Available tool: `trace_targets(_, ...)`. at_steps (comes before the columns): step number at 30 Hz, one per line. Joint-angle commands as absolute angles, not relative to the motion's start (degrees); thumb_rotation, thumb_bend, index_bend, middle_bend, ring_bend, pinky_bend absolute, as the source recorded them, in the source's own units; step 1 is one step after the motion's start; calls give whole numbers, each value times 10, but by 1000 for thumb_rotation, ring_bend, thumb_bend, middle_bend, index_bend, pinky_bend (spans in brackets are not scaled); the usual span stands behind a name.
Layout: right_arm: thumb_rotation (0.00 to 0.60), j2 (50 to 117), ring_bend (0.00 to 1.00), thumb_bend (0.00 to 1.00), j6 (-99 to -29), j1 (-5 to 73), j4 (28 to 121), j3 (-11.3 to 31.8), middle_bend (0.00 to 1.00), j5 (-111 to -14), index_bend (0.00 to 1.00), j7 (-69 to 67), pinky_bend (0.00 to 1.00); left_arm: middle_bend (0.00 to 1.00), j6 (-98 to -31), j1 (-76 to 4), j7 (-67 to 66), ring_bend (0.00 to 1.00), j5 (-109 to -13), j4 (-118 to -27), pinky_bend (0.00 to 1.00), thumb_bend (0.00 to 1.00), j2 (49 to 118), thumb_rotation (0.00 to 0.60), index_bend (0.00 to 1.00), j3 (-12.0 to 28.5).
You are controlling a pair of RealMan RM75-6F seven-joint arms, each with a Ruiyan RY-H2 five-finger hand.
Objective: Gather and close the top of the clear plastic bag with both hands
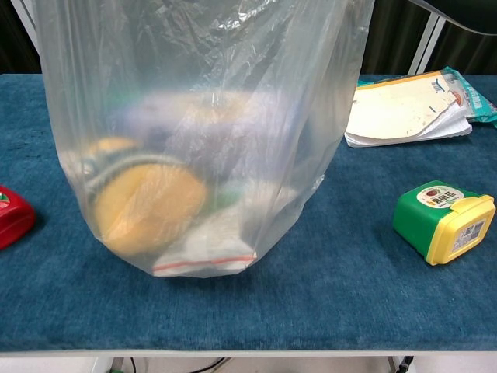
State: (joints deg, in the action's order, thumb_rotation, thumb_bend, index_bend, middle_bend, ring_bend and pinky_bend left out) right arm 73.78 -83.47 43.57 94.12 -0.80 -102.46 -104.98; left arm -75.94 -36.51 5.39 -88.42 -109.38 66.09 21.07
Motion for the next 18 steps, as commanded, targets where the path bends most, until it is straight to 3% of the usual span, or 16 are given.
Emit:
trace_targets(1, 600, 737, 16, 101, -835, 436, 942, -7, 155, -1024, 34, -1050, 104, 161, -770, -369, 58, 105, -877, -1100, 232, 30, 666, 600, 71, 221)
trace_targets(18, 600, 741, 16, 101, -833, 437, 936, -5, 155, -1023, 34, -1061, 104, 162, -755, -391, 96, 105, -843, -1145, 231, 31, 655, 600, 72, 239)
